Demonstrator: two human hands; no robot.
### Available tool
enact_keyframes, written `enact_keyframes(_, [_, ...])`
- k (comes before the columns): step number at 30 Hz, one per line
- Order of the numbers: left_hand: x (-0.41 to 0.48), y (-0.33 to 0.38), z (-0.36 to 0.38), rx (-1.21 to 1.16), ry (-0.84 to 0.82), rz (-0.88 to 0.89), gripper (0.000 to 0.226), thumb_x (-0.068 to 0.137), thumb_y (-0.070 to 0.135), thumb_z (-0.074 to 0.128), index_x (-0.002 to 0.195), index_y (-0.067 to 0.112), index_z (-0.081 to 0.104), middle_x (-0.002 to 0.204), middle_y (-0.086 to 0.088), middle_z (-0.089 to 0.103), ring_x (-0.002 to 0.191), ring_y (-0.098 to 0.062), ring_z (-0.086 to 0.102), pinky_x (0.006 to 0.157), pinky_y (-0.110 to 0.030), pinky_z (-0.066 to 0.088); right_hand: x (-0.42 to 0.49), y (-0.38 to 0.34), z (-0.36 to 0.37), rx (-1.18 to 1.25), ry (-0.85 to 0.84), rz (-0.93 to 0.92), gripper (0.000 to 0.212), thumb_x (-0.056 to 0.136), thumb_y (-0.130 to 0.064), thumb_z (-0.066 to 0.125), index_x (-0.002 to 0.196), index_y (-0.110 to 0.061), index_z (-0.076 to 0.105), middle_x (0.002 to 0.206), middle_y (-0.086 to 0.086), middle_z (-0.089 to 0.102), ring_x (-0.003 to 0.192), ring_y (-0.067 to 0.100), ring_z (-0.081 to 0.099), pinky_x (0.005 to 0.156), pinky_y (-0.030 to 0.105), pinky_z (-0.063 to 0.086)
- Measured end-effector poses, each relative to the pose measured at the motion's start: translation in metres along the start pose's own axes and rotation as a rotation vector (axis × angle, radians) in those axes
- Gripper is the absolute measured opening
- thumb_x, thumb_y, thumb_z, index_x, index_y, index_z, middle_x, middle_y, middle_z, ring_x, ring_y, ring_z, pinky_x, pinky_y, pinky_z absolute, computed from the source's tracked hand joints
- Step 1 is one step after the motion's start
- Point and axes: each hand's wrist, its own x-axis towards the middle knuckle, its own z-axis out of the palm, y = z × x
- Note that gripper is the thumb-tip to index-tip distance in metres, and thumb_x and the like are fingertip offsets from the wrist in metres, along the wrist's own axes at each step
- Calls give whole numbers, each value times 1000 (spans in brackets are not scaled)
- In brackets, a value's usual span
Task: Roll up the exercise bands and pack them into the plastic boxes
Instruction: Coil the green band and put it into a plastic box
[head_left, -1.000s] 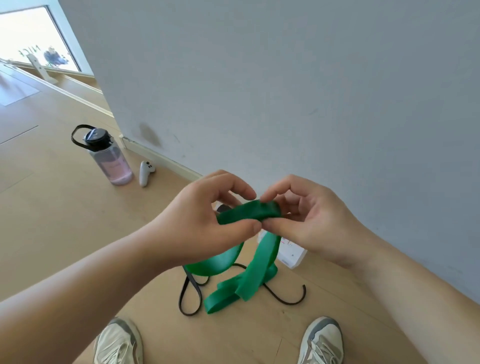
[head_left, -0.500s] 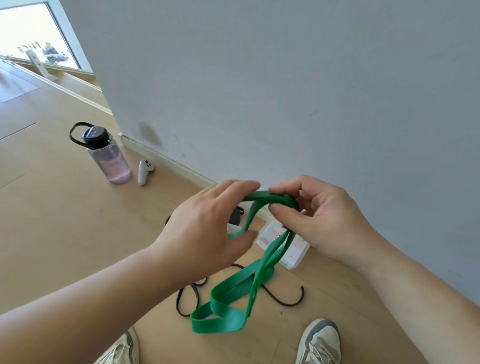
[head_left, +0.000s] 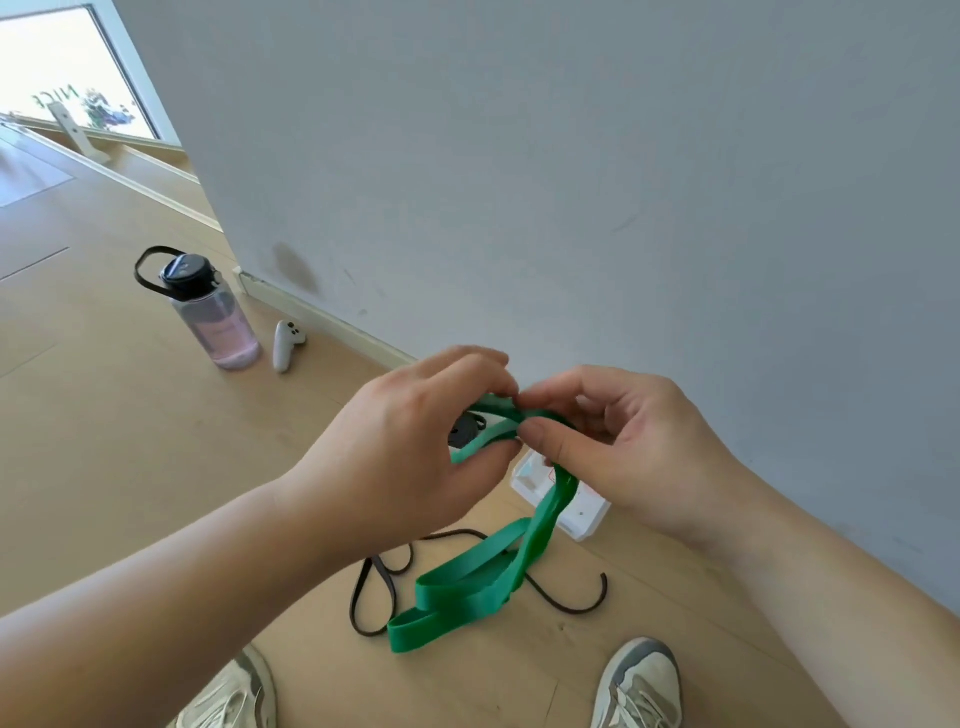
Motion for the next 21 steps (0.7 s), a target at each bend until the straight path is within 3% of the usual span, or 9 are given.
enact_keyframes(3, [-2, -5, -4, 63, -101, -18, 54, 82, 31, 79, 133, 30, 61, 138, 16, 57, 110, -7, 65, 82, -33, 58, 3, 3, -2, -40, 54, 17, 19, 93, -9, 73, 100, -25, 79, 88, -4, 81, 81, 9, 76, 76, 23, 58])
enact_keyframes(6, [-1, -6, -10, 10, -124, -4, 65, 82, 26, 79, 142, 29, 55, 138, 19, 51, 109, -6, 64, 84, -30, 57, 7, 5, -9, -37, 109, 54, 14, 96, -14, 70, 100, -25, 78, 88, 4, 80, 76, 16, 72, 79, 45, 62])
enact_keyframes(10, [1, -11, -16, 29, -58, 20, 59, 87, 22, 79, 141, 22, 57, 133, 13, 59, 108, -11, 66, 86, -37, 58, 8, 4, -11, -37, 115, 103, 11, 99, -15, 65, 102, -20, 74, 89, 6, 79, 70, 19, 62, 82, 54, 58])
enact_keyframes(13, [2, -13, -18, 56, -9, 35, 48, 90, 20, 77, 136, 18, 63, 124, 9, 68, 101, -12, 69, 83, -38, 60, 8, 6, -13, -63, 26, 149, 11, 101, -16, 62, 105, -20, 71, 93, 4, 79, 76, 19, 67, 87, 52, 58])
enact_keyframes(17, [4, -12, -16, 52, 19, 70, 34, 93, 15, 74, 126, 14, 69, 107, 7, 74, 85, -13, 72, 71, -38, 61, 3, 7, -6, -61, -119, 206, 7, 99, -18, 67, 106, -19, 67, 98, 3, 79, 98, 26, 74, 96, 44, 58])
enact_keyframes(21, [5, -5, -13, -8, 51, 67, 29, 92, 21, 73, 121, 17, 70, 99, 11, 77, 83, -10, 73, 71, -36, 61, 0, 7, 4, 38, -50, 141, 31, 81, -10, 85, 105, -17, 66, 102, 1, 79, 99, 17, 76, 91, 35, 60])
